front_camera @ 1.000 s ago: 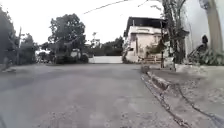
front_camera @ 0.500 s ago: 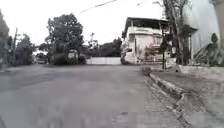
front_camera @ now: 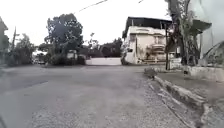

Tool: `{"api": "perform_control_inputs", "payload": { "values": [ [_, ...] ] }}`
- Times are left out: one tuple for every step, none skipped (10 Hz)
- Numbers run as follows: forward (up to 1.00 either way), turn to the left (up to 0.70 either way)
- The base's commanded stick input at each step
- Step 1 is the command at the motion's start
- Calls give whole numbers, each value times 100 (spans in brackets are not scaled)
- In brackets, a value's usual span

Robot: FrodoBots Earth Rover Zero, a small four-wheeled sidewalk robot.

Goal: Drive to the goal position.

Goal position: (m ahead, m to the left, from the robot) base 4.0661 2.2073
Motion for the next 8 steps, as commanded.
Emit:
{"api": "perform_control_inputs", "payload": {
  "values": [
    [100,3],
    [100,0],
    [100,0],
    [100,0],
    [100,0],
    [100,0],
    [100,0],
    [100,0]
  ]
}}
